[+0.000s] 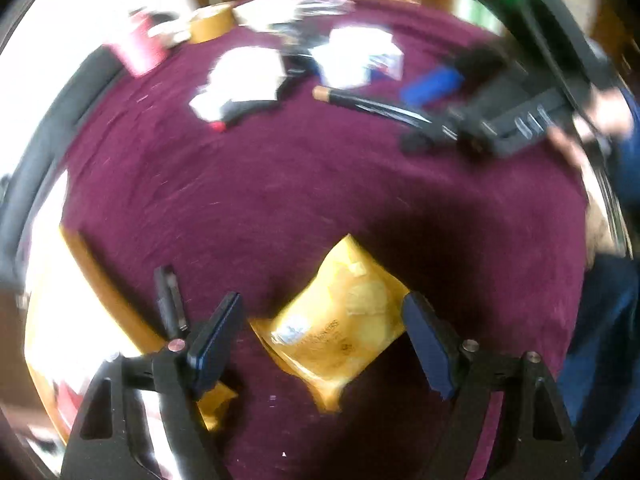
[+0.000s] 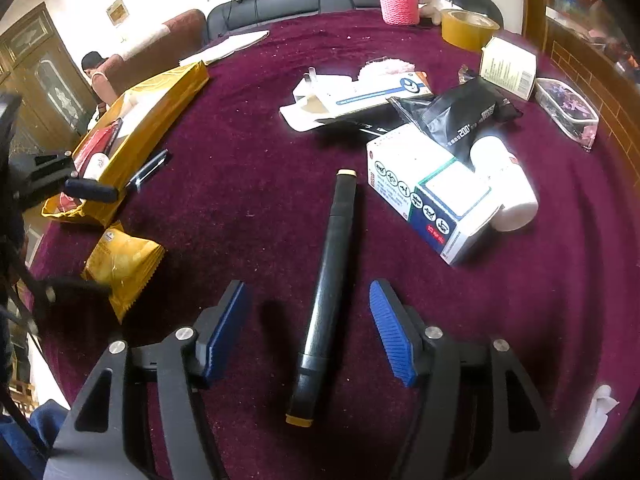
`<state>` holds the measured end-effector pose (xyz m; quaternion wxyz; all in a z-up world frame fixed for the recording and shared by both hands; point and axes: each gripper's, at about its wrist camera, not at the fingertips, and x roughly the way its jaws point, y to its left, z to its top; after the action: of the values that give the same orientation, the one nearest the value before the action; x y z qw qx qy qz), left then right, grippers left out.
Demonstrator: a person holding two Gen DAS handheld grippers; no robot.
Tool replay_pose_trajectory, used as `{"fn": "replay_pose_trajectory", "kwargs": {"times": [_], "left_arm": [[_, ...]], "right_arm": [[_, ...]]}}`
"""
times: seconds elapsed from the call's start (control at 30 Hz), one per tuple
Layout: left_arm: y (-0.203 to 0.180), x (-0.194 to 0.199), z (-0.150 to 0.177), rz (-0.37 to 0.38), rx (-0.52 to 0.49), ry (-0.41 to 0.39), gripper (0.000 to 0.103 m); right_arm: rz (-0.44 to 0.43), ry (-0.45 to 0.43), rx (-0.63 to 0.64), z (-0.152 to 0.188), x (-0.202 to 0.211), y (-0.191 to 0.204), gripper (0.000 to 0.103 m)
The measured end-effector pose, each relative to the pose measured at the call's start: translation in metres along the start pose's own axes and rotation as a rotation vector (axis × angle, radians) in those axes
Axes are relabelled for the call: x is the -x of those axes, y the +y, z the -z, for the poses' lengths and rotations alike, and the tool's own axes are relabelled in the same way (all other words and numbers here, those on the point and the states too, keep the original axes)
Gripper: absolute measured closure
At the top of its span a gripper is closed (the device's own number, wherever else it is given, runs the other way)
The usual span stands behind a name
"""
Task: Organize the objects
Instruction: 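Close the right tool on the black marker lying on the carpet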
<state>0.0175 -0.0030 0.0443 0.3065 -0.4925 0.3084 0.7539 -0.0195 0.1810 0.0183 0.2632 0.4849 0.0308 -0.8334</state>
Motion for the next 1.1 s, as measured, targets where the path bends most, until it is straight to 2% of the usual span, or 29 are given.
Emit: {"fn": "replay_pose_trajectory", "kwargs": {"times": [0.07, 0.13, 0.33, 0.43, 0.53, 0.7, 0.73, 0.77, 0.8, 0.83, 0.9, 1.1], "left_arm": [[-0.005, -0.003, -0.002, -0.032, -0.047, -0.001, 0.026], [-0.005, -0.004, -0.002, -0.013, -0.054, 0.013, 0.026], [0.004, -0.015, -0.009, 0.046, 0.01, 0.021, 0.025], [0.006, -0.018, -0.008, 0.067, 0.06, 0.021, 0.031], [0.005, -0.019, -0.004, 0.061, 0.12, 0.004, 0.034], [0.01, -0.015, 0.013, 0.055, 0.335, -0.059, 0.041], [0.011, -0.014, 0.016, 0.055, 0.36, -0.076, 0.043], [0.013, -0.012, 0.019, 0.062, 0.402, -0.098, 0.044], [0.015, -0.011, 0.022, 0.067, 0.431, -0.112, 0.047], [0.017, -0.01, 0.024, 0.073, 0.46, -0.127, 0.054], [0.027, -0.007, 0.027, 0.094, 0.515, -0.16, 0.061], [0.031, -0.005, 0.028, 0.097, 0.525, -0.159, 0.061]], "right_arm": [[0.008, -0.002, 0.008, 0.001, 0.0, 0.002, 0.04], [0.013, -0.001, 0.014, 0.001, 0.0, 0.002, 0.04], [0.022, 0.009, 0.018, -0.001, -0.001, 0.003, 0.04], [0.026, 0.01, 0.019, -0.001, -0.001, 0.003, 0.04], [0.025, 0.01, 0.016, -0.001, -0.001, 0.002, 0.04], [0.026, -0.002, 0.012, -0.001, -0.001, 0.001, 0.042], [0.031, -0.012, 0.0, 0.0, 0.0, -0.001, 0.052], [0.048, -0.017, -0.004, 0.0, 0.001, -0.002, 0.07], [0.07, -0.017, 0.002, 0.0, 0.001, -0.002, 0.078], [0.075, -0.014, 0.001, -0.001, 0.001, -0.004, 0.087], [0.052, -0.01, -0.032, -0.002, 0.002, -0.009, 0.091], [0.082, 0.002, -0.02, -0.001, 0.002, -0.004, 0.091]]}}
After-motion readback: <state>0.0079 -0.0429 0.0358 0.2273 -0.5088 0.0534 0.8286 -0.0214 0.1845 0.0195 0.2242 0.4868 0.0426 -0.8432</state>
